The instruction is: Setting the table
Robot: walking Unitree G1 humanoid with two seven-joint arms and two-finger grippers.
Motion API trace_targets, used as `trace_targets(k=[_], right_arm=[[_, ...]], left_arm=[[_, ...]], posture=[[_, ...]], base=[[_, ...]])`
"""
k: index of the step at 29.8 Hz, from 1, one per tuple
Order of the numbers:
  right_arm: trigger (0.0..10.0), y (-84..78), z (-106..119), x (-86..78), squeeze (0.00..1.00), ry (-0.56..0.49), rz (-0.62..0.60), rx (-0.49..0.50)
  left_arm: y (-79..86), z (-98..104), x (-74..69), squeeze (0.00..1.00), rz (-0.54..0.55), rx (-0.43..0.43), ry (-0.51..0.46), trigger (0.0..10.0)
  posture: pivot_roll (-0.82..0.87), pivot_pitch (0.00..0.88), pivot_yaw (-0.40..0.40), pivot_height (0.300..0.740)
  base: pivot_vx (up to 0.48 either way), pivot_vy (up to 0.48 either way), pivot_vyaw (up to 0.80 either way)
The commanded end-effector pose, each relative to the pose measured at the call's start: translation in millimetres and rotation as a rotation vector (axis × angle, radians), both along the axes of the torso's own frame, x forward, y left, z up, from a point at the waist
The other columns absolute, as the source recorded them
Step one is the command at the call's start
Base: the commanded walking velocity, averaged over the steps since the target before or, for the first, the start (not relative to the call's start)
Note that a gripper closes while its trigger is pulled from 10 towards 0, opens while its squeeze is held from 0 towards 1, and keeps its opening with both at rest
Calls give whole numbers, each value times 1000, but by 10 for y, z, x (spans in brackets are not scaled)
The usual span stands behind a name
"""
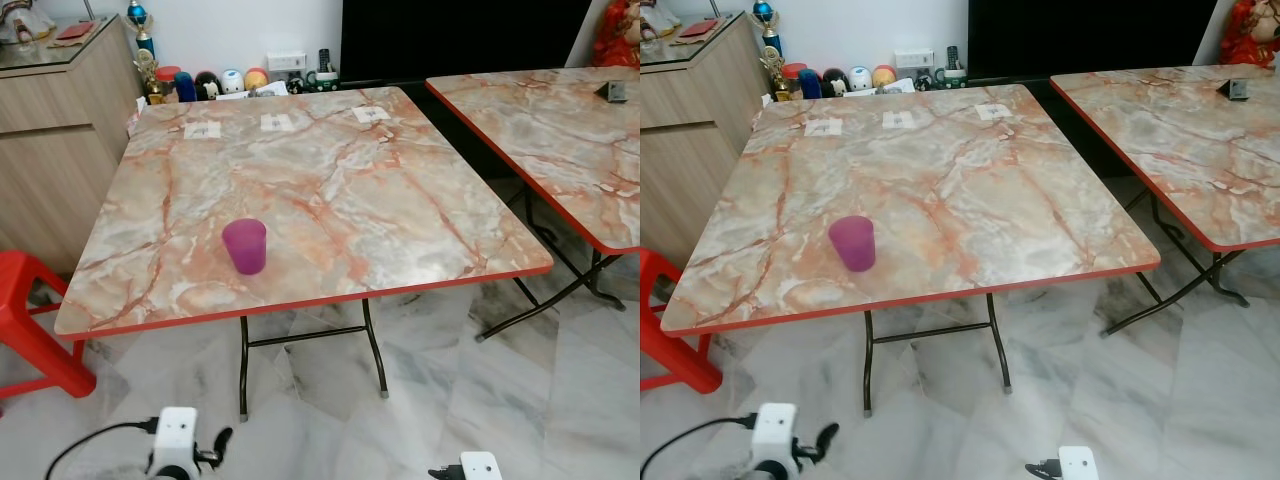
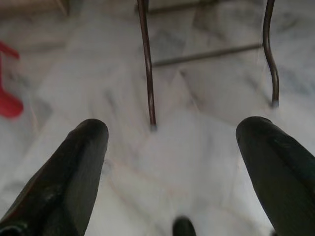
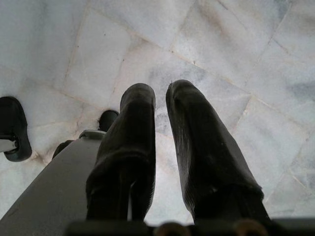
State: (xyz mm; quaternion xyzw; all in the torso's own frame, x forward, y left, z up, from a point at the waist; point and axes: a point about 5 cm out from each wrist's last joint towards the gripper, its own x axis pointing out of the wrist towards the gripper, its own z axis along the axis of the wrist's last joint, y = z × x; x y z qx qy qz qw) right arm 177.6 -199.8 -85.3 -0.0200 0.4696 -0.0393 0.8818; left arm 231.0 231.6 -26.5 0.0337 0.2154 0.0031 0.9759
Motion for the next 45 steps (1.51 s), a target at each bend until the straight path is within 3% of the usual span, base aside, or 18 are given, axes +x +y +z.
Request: trace_targets(k=[1, 5, 9, 13, 15, 16, 17, 18, 24, 28, 29, 30, 31, 45], right_arm=[[10000, -32, -16, -46, 0, 12, -1, -12], [10000, -39, -16, -50, 0, 13, 1, -15], [10000, -52, -15, -54, 0, 13, 5, -19], [10000, -57, -14, -52, 0, 13, 11, -23], [10000, -59, -11, -47, 0, 12, 14, -24], [10000, -60, -9, -44, 0, 11, 14, -25], [10000, -60, -8, -41, 0, 10, 14, -25], [10000, -61, -7, -38, 0, 10, 14, -25], [10000, -60, -4, -32, 0, 8, 5, -26], [10000, -63, -3, -30, 0, 8, -2, -27], [10000, -64, -3, -29, 0, 8, -3, -28], [10000, -64, -3, -29, 0, 9, -3, -28], [10000, -64, -3, -29, 0, 9, -4, -29], [10000, -68, 2, -21, 0, 2, -5, -28]], left_arm=[[103, 144, -38, 0, -11, -4, -126, 10000], [131, 261, -66, 0, -30, -2, -207, 10000], [44, 554, -58, 0, -63, -16, -355, 10000], [-46, 735, 27, 0, -73, -34, -429, 10000], [-112, 857, 142, 0, -78, -51, -476, 10000], [-147, 910, 199, 200, -87, -57, -496, 10000], [-188, 962, 260, 702, -103, -61, -515, 10000], [-223, 1006, 302, 1000, -122, -59, -529, 10000], [-330, 1117, 447, 1000, -168, -73, -558, 10000], [-381, 1169, 447, 1000, -184, -89, -549, 10000], [-393, 1178, 445, 592, -185, -90, -545, 10000], [-399, 1183, 442, 592, -185, -92, -542, 10000], [-406, 1184, 440, 0, -186, -94, -539, 10000], [-438, 1120, 396, 0, -221, -90, -494, 10000]], posture=[[48, 54, -6, 740], [48, 49, -6, 740], [55, 38, -9, 740], [56, 37, -12, 740], [56, 52, -21, 740], [56, 55, -21, 740], [55, 60, -23, 740], [54, 63, -24, 740], [41, 82, -24, 740], [42, 92, -25, 740], [43, 96, -27, 740], [43, 96, -27, 740], [43, 96, -27, 740], [41, 104, -30, 740]], base=[[0, 0, 0], [0, 0, 0], [0, 0, 0], [0, 0, 0], [0, 0, 0], [0, 0, 0], [0, 0, 0], [0, 0, 0], [0, 0, 0], [0, 0, 0], [0, 0, 0], [0, 0, 0], [0, 0, 0], [0, 0, 0]])
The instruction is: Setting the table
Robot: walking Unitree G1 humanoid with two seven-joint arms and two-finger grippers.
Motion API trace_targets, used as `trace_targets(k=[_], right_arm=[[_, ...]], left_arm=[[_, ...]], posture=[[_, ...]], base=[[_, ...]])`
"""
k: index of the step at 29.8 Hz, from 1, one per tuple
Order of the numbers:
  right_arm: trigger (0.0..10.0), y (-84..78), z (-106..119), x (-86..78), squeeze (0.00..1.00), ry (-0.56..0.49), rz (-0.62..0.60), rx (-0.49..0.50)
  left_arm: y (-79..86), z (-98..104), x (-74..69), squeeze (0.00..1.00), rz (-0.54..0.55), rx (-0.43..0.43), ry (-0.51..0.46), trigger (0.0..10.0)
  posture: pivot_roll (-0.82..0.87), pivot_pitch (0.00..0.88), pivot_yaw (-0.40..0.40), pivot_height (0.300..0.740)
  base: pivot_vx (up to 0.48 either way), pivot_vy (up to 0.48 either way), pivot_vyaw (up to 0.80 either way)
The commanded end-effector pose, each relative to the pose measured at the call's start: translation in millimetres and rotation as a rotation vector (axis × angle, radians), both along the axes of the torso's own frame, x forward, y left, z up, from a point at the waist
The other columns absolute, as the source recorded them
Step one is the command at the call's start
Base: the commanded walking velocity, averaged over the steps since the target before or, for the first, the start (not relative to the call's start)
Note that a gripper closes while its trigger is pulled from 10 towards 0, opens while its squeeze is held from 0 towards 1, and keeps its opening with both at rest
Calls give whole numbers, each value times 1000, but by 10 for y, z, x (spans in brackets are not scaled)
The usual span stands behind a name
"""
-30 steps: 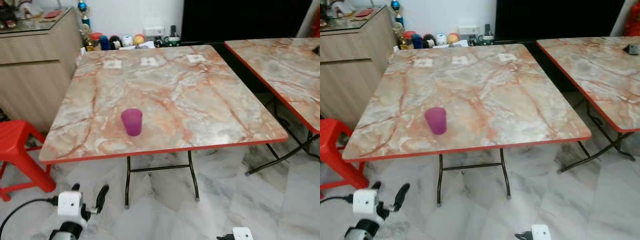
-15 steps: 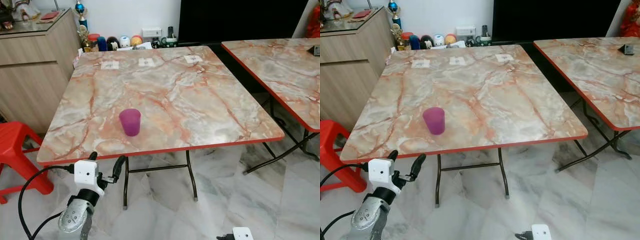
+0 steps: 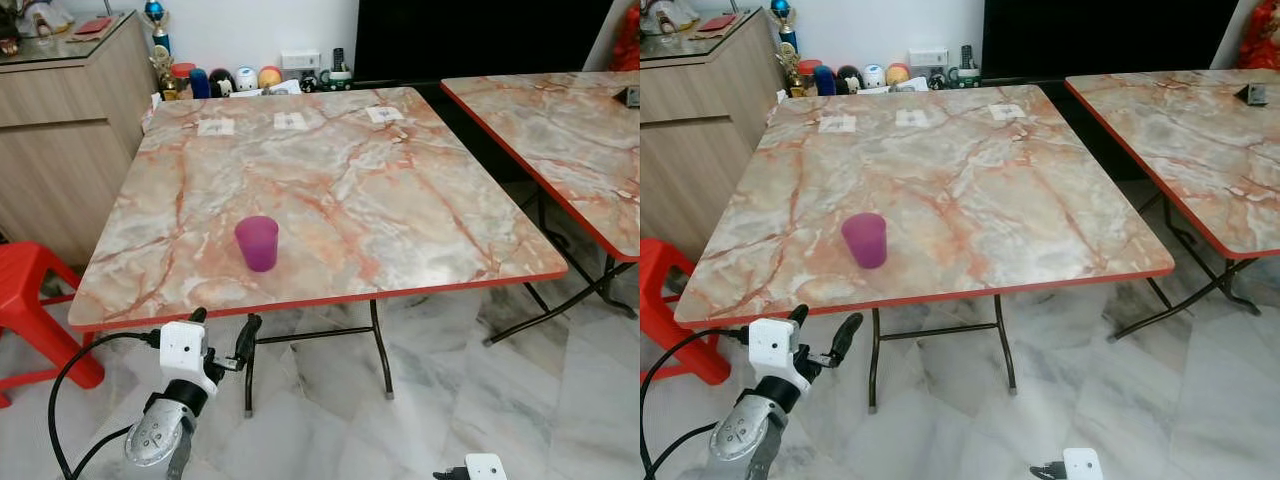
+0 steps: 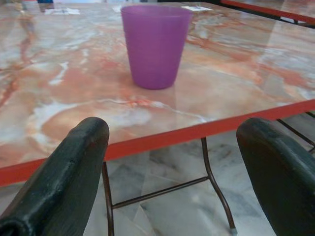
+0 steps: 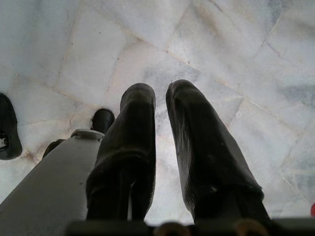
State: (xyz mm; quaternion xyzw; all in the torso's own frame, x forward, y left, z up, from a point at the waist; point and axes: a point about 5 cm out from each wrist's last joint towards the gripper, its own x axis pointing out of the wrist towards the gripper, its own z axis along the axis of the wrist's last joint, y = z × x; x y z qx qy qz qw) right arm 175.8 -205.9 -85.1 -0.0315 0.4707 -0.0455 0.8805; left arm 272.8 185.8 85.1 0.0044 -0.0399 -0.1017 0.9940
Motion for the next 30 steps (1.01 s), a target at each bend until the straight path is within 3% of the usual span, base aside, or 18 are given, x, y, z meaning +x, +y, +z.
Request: trace_targets(k=[1, 9, 13, 16, 30], right_arm=[[10000, -7, 0, -3, 0, -1, -5, -2], [10000, -9, 1, -1, 0, -1, -5, -3], [10000, -8, 2, 0, 0, -2, -6, -3], [10000, -7, 2, 0, 0, -1, 0, -3], [10000, -5, 2, 3, 0, -1, 5, -5]], left_arm=[[20, 4, -22, 0, -5, 16, 9, 10000], [14, 46, -14, 0, -4, -4, 1, 10000], [32, 116, 9, 0, 16, -22, -27, 10000], [-10, 298, 67, 0, 12, -51, -92, 10000], [-8, 433, 91, 0, 18, -65, -137, 10000]], posture=[[41, 104, -30, 740], [40, 103, -30, 740], [41, 104, -32, 740], [44, 104, -33, 740], [43, 104, -32, 740]], base=[[0, 0, 0], [0, 0, 0], [283, 0, 0], [273, 0, 0], [273, 0, 0]])
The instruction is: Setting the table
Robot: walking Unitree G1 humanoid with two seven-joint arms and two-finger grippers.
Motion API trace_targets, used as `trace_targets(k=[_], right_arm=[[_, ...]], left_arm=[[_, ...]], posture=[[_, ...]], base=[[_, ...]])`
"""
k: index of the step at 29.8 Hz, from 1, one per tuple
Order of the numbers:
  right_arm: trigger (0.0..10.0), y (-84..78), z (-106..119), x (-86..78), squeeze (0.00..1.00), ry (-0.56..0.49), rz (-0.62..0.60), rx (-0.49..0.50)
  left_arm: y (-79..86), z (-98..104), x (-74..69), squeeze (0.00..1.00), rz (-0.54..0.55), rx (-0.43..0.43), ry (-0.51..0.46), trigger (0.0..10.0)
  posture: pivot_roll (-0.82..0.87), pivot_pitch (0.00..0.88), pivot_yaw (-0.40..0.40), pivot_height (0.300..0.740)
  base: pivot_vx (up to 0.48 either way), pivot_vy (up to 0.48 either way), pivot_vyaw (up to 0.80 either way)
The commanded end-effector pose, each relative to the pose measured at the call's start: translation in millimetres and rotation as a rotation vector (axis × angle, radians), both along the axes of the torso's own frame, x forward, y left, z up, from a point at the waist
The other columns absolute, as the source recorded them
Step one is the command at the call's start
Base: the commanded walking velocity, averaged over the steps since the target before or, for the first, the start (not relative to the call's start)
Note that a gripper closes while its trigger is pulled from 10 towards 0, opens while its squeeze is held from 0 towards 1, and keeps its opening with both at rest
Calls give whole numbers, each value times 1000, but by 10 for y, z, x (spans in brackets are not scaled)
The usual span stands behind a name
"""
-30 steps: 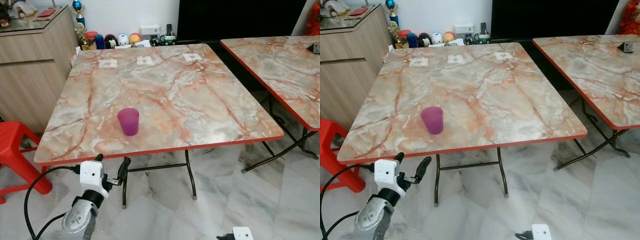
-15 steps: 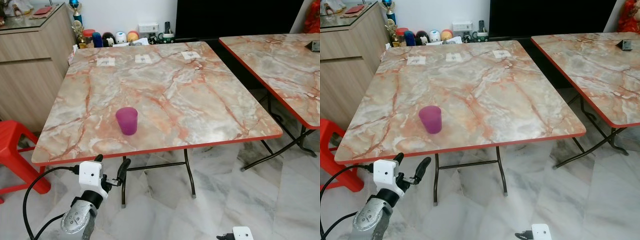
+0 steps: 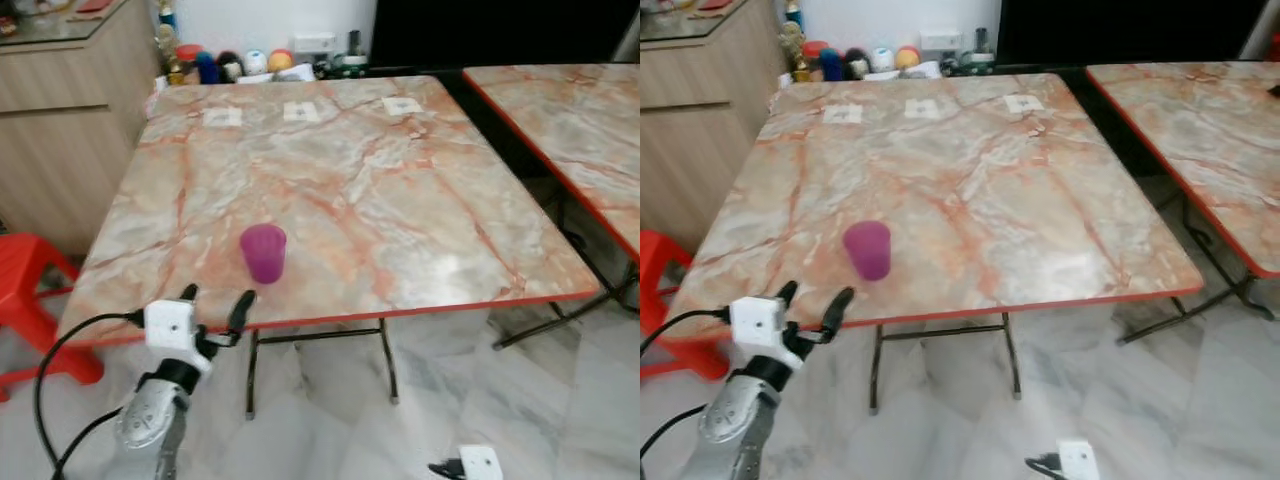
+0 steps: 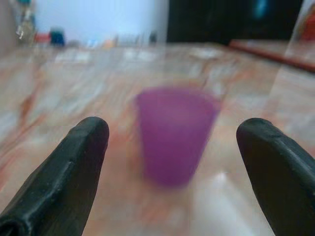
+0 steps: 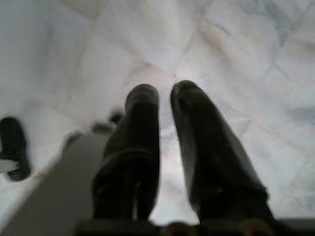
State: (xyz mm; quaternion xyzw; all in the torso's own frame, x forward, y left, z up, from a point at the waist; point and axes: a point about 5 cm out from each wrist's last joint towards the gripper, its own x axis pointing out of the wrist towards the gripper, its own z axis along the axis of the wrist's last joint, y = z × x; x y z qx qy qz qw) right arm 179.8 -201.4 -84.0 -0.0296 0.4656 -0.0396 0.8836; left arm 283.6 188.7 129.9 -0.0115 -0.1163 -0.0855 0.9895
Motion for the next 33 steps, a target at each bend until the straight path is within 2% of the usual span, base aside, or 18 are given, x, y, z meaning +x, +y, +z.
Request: trace_targets(k=[1, 19, 22, 26, 33], right_arm=[[10000, -50, -8, -36, 0, 10, -4, -13], [10000, -53, -9, -38, 0, 11, 2, -16], [10000, -53, -8, -36, 0, 11, 1, -16], [10000, -51, -7, -34, 0, 10, 1, -17], [10000, -52, -8, -36, 0, 10, 2, -18]], left_arm=[[-36, -5, -16, 0, -13, -19, 8, 10000], [56, 67, -52, 0, 43, -65, -17, 10000], [63, 46, -41, 0, 41, -63, -3, 10000], [62, -150, -52, 0, 32, 5, 78, 10000], [78, -196, -51, 0, 60, -7, 94, 10000]], posture=[[44, 104, -33, 740], [45, 108, -33, 740], [45, 107, -33, 740], [41, 105, -31, 740], [43, 100, -32, 740]], base=[[0, 0, 0], [0, 0, 0], [0, 0, 0], [0, 0, 0], [0, 0, 0]])
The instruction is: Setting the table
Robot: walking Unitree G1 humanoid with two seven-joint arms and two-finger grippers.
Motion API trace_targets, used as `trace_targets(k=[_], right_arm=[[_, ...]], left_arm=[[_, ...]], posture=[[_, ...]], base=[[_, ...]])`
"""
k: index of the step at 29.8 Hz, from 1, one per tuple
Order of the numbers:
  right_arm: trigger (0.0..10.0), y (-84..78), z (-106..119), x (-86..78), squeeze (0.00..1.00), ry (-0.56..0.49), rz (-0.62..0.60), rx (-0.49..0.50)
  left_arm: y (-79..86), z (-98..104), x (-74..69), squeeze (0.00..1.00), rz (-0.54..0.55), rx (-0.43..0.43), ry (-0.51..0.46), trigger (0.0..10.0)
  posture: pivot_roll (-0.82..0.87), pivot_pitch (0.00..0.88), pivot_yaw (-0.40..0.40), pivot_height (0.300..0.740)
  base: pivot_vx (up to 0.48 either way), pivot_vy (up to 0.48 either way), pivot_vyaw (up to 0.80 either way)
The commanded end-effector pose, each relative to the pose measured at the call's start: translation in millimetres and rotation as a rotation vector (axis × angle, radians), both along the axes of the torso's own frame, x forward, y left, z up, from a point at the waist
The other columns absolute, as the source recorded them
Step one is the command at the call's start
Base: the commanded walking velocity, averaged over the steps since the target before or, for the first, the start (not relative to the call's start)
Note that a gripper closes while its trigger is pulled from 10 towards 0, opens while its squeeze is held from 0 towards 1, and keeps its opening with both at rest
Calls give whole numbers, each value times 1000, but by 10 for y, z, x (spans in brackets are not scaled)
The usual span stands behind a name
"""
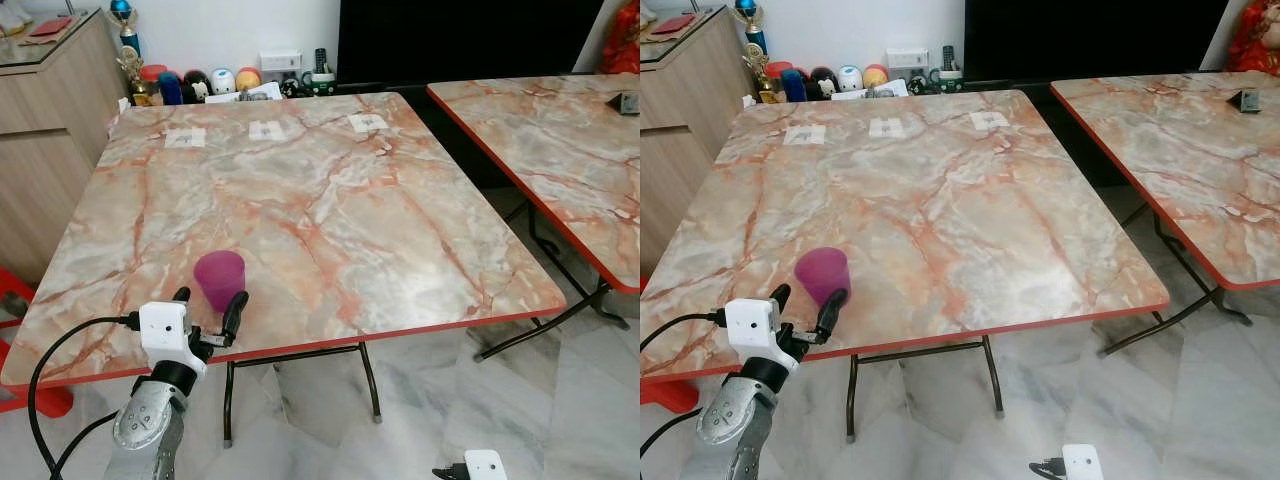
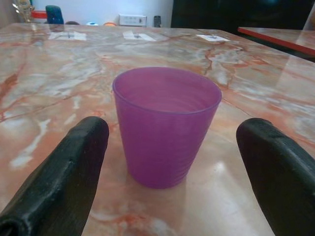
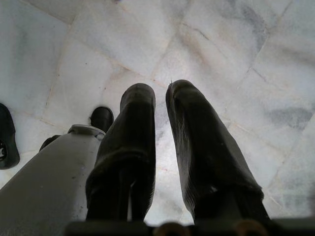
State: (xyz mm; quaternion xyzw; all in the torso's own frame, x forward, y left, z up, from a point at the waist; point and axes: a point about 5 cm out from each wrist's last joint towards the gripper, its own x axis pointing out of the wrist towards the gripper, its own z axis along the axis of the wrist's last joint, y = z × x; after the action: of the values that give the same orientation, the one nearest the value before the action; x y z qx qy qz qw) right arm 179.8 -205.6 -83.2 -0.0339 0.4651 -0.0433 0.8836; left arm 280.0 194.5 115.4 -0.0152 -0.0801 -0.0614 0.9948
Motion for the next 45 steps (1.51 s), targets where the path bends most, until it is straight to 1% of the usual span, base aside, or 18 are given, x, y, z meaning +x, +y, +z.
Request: trace_targets(k=[1, 9, 12, 17, 26, 45], right_arm=[[10000, -10, -15, -37, 0, 11, 5, -8], [10000, -9, -15, -35, 0, 11, 9, -8], [10000, -9, -15, -35, 0, 11, 9, -9], [10000, -8, -16, -37, 0, 12, 9, -8], [10000, -9, -15, -36, 0, 14, 17, -11], [10000, -9, -15, -35, 0, 14, 19, -12]], left_arm=[[17, -56, -5, 0, 16, -1, 21, 10000], [-14, -204, 23, 0, 11, 14, 81, 10000], [-51, -256, 56, 0, 7, 11, 96, 10000], [-55, -315, 123, 0, 19, 8, 117, 10000], [-37, -327, 146, 0, 40, 7, 111, 10000], [-67, -333, 176, 0, 38, 12, 100, 10000]], posture=[[42, 98, -32, 740], [41, 100, -34, 740], [40, 104, -37, 740], [32, 106, -35, 740], [32, 110, -38, 740], [29, 112, -38, 740]], base=[[0, 0, 0], [0, 0, 0], [0, 0, 0], [0, 0, 0], [0, 0, 0], [0, 0, 0]])
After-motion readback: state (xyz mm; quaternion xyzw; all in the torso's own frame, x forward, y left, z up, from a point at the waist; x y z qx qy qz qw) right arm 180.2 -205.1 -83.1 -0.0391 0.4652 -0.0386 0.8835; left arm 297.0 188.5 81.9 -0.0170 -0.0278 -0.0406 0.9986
